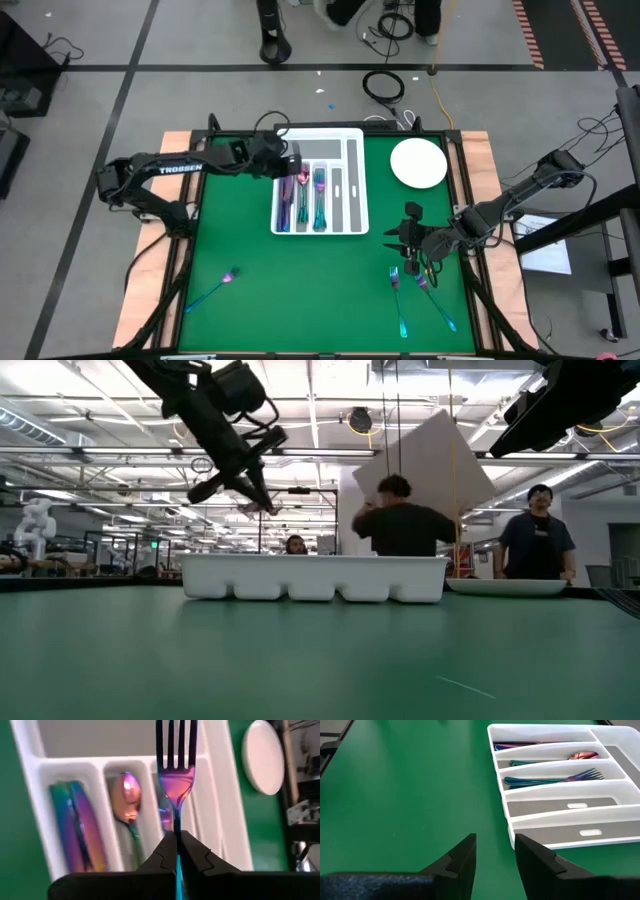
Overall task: Sort silverware
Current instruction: Put the blue fork into the silverware tray
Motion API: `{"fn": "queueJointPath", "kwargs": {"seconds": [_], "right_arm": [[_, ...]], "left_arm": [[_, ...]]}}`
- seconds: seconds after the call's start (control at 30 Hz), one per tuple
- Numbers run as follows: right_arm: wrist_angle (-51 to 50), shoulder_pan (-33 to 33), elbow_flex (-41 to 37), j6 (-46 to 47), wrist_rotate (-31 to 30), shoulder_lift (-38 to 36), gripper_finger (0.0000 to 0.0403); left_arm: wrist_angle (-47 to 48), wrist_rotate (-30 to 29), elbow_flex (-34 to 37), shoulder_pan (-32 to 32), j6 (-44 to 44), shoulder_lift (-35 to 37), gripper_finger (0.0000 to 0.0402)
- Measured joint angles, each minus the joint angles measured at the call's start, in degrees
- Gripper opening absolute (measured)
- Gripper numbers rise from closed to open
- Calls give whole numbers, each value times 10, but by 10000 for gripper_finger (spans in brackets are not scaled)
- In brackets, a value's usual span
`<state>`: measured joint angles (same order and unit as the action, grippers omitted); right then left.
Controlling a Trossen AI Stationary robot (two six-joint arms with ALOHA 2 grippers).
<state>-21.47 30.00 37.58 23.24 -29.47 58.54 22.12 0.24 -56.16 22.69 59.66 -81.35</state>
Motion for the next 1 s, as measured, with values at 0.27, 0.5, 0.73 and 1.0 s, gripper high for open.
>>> {"fn": "queueJointPath", "kwargs": {"seconds": [0.27, 0.5, 0.73, 1.0], "right_arm": [[5, 0, 0, -1, -2, 0, 125], [34, 0, 0, -34, -3, 0, 125], [42, 0, 0, -52, -3, 0, 125], [43, 0, 0, -64, -3, 0, 125]], "left_arm": [[-27, -50, 0, -50, 78, -10, 2], [-118, -49, -1, -74, 107, -72, 2], [-167, -38, -3, -88, 135, -141, 1], [-171, -40, -34, -94, 133, -181, 1]]}}
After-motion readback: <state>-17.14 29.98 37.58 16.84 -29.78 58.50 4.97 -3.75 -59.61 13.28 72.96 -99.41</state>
